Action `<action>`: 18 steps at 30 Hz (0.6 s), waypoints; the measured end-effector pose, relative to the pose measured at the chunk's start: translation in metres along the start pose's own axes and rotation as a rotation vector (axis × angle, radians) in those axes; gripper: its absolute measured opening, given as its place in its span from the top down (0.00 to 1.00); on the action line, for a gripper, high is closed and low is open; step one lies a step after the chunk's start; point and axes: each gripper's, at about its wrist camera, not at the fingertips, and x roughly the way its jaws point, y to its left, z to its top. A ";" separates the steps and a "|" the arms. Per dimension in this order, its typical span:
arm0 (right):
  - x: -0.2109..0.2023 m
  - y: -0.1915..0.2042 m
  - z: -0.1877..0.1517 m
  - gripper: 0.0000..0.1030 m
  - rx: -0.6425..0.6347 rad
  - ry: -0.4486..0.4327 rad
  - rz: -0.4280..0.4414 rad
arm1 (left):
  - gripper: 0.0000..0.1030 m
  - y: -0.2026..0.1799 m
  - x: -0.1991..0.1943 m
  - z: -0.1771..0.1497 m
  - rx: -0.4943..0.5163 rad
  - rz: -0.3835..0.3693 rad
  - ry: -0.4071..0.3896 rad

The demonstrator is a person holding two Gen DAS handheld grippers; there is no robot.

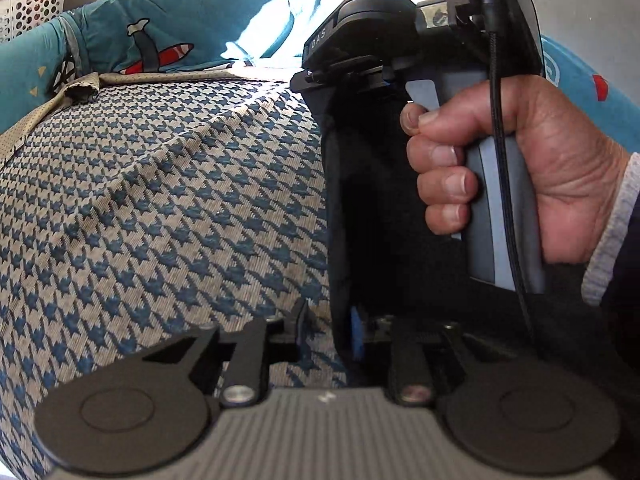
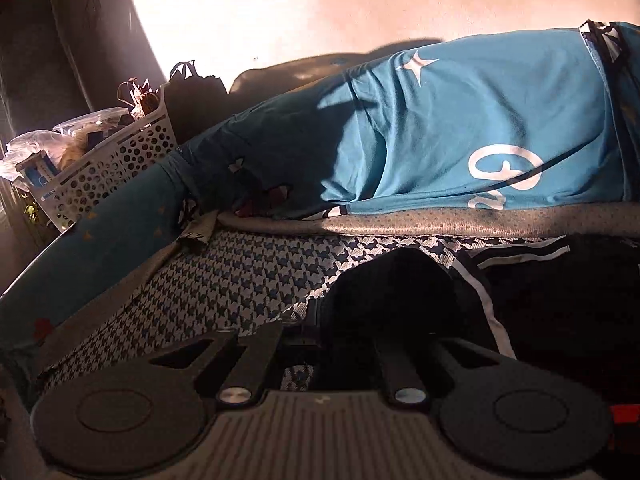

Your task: Fold clothes

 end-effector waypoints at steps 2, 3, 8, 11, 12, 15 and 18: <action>0.012 -0.002 -0.003 0.93 0.002 0.024 0.006 | 0.79 0.003 0.002 0.000 -0.006 0.001 0.008; 0.018 -0.004 -0.006 0.93 0.003 0.042 0.005 | 0.79 0.004 0.002 0.000 -0.009 0.001 0.012; 0.028 -0.009 -0.009 0.76 0.017 0.106 0.010 | 0.69 0.001 0.004 0.003 0.020 0.050 0.007; 0.025 -0.009 -0.006 0.64 0.012 0.127 0.026 | 0.58 0.004 0.005 0.006 0.011 0.080 0.004; 0.019 -0.011 -0.005 0.63 0.013 0.123 0.025 | 0.58 0.007 0.006 0.008 -0.002 0.087 0.004; -0.005 -0.016 -0.001 0.50 0.018 0.102 0.015 | 0.58 0.015 0.007 0.011 -0.039 0.109 0.003; -0.029 -0.021 0.002 0.49 0.024 0.081 0.006 | 0.57 0.024 0.009 0.014 -0.076 0.131 0.002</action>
